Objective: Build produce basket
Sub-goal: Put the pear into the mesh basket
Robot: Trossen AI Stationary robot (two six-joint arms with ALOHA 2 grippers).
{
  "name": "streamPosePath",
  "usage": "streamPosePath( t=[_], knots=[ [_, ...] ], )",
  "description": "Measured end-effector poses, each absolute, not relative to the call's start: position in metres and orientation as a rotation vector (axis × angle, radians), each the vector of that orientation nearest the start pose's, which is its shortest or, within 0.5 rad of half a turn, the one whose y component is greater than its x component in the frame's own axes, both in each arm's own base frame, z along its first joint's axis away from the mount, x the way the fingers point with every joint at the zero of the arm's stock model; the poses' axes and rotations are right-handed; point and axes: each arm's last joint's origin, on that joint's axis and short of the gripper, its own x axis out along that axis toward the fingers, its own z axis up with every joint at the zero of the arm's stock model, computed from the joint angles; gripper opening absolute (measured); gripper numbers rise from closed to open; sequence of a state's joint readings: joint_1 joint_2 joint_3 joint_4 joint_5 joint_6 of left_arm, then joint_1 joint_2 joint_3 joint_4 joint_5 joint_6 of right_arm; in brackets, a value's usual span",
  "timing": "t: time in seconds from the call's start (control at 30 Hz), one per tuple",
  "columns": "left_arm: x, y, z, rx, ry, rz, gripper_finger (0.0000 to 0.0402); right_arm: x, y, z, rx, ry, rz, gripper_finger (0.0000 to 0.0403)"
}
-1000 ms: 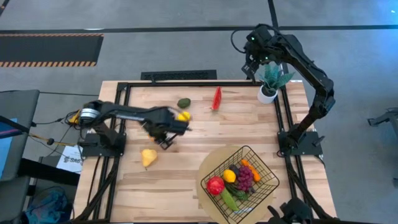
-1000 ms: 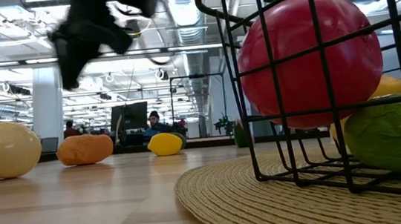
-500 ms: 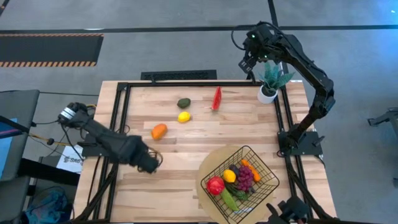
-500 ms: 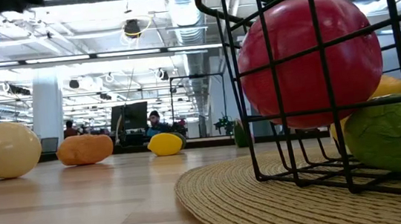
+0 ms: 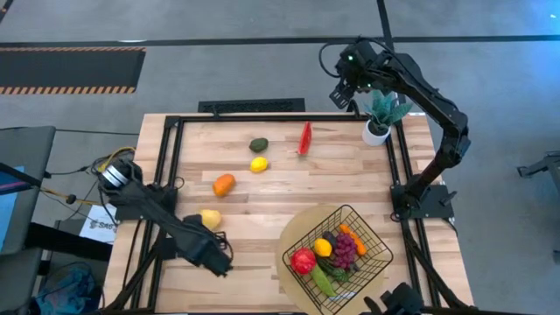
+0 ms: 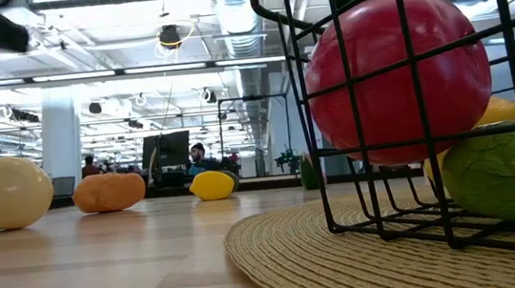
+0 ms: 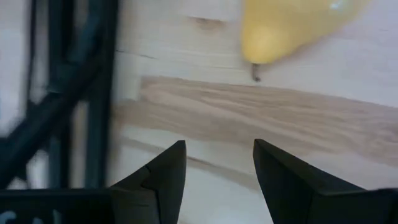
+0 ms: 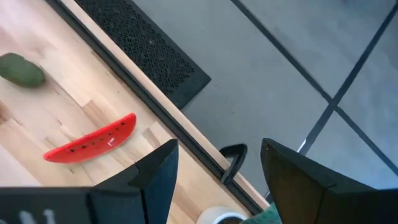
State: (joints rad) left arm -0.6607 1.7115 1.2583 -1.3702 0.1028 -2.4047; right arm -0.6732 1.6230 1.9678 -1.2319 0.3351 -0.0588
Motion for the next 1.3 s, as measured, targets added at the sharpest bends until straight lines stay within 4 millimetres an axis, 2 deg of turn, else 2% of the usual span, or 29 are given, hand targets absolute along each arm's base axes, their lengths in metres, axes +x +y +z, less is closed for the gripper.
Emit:
streamPosePath(
  t=[0.17, 0.3, 0.4, 0.63, 1.0, 1.13, 1.3],
  knots=[
    [0.238, -0.172, 0.188, -1.091, 1.172, 1.643, 0.0174, 0.24, -0.193, 0.436, 0.038, 0.907, -0.87, 0.0248],
    [0.245, -0.167, 0.178, -1.064, 1.147, 1.687, 0.0174, 0.245, -0.19, 0.438, -0.009, 0.899, -0.842, 0.0248],
    [0.244, -0.165, 0.17, -1.04, 1.146, 1.708, 0.0174, 0.247, -0.188, 0.438, -0.027, 0.898, -0.829, 0.0248],
    [0.233, -0.155, 0.137, -1.063, 1.149, 1.704, 0.0174, 0.249, -0.187, 0.439, -0.052, 0.896, -0.814, 0.0248],
    [0.232, -0.14, 0.129, -1.022, 1.046, 1.701, 0.0171, 0.254, -0.178, 0.438, -0.071, 0.898, -0.781, 0.0248],
    [0.232, -0.138, 0.127, -1.01, 1.02, 1.695, 0.0141, 0.257, -0.175, 0.439, -0.078, 0.895, -0.768, 0.0248],
    [0.231, -0.139, 0.121, -1.025, 1.009, 1.655, 0.0072, 0.259, -0.172, 0.439, -0.083, 0.894, -0.758, 0.0248]
  ],
)
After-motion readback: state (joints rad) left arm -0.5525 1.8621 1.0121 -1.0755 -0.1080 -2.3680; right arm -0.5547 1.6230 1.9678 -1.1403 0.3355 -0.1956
